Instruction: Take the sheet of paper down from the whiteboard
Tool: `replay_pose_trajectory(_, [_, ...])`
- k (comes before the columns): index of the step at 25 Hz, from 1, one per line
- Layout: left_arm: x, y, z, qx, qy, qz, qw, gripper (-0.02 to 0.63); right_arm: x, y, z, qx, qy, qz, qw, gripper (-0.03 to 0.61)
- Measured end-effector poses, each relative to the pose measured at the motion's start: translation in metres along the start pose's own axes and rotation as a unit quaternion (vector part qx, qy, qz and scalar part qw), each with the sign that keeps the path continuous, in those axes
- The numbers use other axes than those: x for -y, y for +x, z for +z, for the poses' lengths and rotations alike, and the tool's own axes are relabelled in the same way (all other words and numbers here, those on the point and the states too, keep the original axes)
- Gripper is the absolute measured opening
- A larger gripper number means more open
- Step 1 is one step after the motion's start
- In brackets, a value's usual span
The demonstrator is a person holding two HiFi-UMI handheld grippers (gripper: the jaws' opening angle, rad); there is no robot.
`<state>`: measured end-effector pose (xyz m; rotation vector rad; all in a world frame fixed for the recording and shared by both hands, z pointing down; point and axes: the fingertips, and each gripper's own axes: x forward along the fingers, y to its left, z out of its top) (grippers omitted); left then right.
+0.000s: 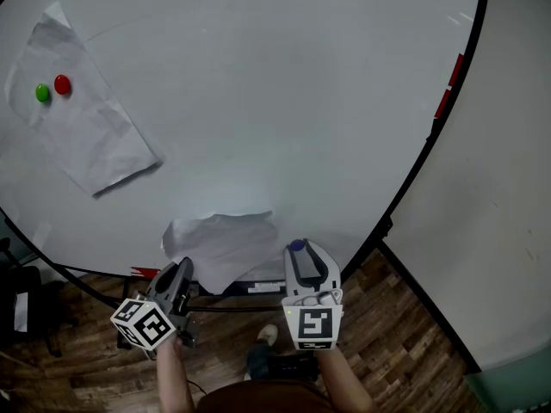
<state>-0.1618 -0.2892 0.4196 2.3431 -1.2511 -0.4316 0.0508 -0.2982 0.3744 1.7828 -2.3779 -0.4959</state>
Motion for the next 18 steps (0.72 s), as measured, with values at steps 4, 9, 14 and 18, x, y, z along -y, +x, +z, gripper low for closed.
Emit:
replay_pose_trajectory(4, [-0.0006,-0.0012,0.0001,0.002,-0.001,0.001,1.0,0.024,0.0003,-0.0002,-0.001,-0.001,0.001,-0.002,1.0,0.137])
replay_pose_trajectory(9, [-0.0002,0.0,0.0007,0.003,-0.002,-0.001,1.0,0.025,0.0005,0.0004,0.0013,0.004,-0.002,-0.003,1.0,0.137])
replay_pose_trajectory(14, [-0.0004,0.0005,0.0006,0.003,-0.003,-0.001,1.0,0.024,0.0019,-0.0001,0.0003,0.002,-0.002,-0.003,1.0,0.137])
replay_pose_trajectory(18, [-0.0005,0.003,0.0011,0.001,-0.001,-0.003,1.0,0.025,0.0032,0.0005,-0.0008,0.004,-0.002,-0.003,1.0,0.137])
